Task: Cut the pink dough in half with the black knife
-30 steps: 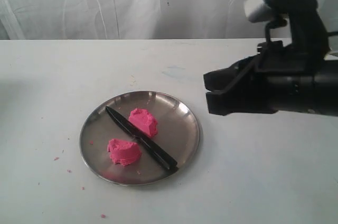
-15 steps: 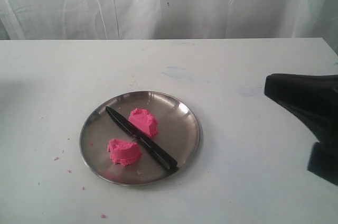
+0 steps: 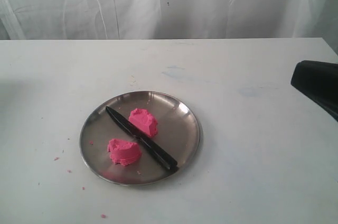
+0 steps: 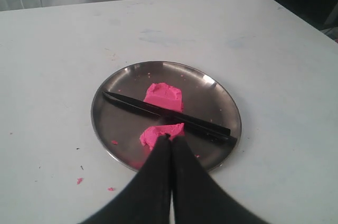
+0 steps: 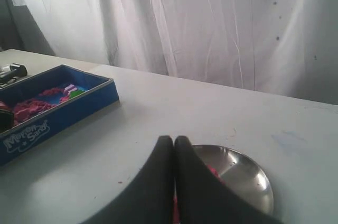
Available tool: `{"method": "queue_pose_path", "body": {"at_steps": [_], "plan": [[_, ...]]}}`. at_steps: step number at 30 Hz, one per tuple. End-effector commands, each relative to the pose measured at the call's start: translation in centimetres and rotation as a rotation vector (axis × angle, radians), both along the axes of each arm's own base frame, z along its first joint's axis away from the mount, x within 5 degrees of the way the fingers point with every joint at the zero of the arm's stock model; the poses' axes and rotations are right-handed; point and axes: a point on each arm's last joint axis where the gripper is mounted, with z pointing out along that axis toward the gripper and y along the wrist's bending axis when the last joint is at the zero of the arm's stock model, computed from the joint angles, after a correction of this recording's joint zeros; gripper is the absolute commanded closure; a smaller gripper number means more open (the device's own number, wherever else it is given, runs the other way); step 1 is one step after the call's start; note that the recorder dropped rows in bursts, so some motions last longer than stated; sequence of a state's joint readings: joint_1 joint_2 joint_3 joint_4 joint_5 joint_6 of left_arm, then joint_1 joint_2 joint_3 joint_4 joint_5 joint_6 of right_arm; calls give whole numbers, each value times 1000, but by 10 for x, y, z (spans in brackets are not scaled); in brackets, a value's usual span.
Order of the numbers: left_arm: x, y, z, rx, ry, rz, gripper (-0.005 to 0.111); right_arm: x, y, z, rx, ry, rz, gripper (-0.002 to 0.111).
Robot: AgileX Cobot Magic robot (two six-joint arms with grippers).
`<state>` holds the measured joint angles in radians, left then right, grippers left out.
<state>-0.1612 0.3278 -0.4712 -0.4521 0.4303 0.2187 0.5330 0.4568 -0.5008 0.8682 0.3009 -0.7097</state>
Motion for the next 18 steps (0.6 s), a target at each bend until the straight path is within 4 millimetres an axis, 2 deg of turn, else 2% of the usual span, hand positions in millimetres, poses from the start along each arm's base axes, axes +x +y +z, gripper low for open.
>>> {"method": "queue_pose_path", "body": {"at_steps": [1,8,10,12,14,18], "plan": [[-1,-1,0,-26,3,-1,107,0,-1,-2,3,-1,-7,108],[-1,-1,0,-26,3,-1,107,4,-4,-8,-37,-35,-57,108],[-1,-1,0,-26,3,-1,107,6,-7,-16,-58,-6,-93,108],[-1,-1,0,-26,3,-1,107,10,-11,-29,-13,101,-167,108],[-1,-1,0,-26,3,-1,107,15,-17,-40,43,131,-249,108],[-1,-1,0,-26,3,-1,107,16,-24,-60,-7,-86,-304,108]]}}
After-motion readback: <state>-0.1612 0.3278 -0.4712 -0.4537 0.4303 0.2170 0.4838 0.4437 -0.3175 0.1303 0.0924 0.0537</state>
